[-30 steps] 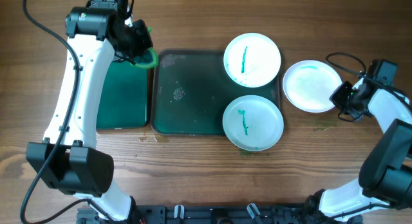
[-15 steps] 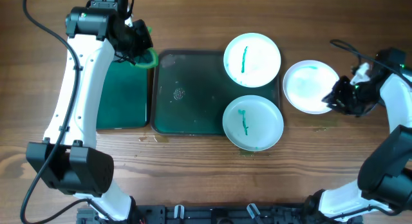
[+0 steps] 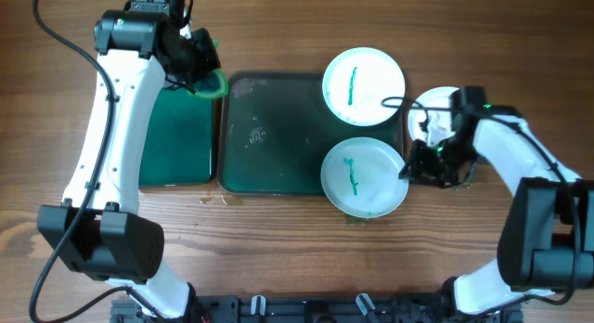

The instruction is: Clean dirty plates on tray and stack at the side

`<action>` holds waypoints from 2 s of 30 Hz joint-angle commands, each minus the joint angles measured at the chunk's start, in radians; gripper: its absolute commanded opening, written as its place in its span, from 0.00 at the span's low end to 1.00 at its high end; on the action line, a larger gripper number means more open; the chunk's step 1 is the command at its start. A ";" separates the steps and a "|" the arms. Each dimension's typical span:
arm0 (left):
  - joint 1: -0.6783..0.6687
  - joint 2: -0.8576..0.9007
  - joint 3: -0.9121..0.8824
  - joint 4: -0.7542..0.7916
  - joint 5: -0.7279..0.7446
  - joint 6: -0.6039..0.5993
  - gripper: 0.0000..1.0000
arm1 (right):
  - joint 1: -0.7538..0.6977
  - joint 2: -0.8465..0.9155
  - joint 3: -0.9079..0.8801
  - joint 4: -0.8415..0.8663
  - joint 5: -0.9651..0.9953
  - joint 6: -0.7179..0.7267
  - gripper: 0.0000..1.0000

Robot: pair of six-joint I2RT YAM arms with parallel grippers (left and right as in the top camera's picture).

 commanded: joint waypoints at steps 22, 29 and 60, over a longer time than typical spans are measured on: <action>0.001 0.003 0.000 0.002 0.009 0.012 0.04 | 0.280 -0.022 0.038 0.175 -0.091 0.305 0.05; 0.001 0.003 0.000 -0.012 0.009 0.012 0.04 | 0.498 -0.021 0.038 0.486 0.201 0.643 0.04; -0.041 0.058 -0.046 -0.002 0.020 0.006 0.04 | 0.452 0.185 0.085 0.631 0.057 0.567 0.17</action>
